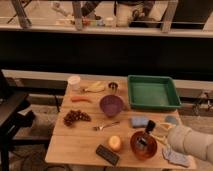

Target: Wipe red bowl with brush

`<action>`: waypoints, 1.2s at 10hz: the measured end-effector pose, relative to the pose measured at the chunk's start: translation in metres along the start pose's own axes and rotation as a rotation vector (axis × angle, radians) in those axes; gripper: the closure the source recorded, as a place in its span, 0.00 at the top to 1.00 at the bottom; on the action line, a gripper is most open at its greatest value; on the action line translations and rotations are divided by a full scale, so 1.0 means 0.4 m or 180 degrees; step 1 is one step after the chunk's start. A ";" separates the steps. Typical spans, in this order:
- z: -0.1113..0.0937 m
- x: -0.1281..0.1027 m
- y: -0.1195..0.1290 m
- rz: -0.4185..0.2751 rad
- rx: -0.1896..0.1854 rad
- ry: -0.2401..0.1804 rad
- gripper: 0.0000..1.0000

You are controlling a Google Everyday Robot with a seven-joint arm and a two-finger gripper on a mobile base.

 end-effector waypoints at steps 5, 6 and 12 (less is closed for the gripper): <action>0.029 0.014 -0.007 -0.0018 -0.0059 0.0070 0.02; 0.035 0.017 -0.009 -0.0015 -0.0067 0.0077 0.02; 0.074 -0.001 -0.020 -0.0050 -0.0114 0.0069 0.02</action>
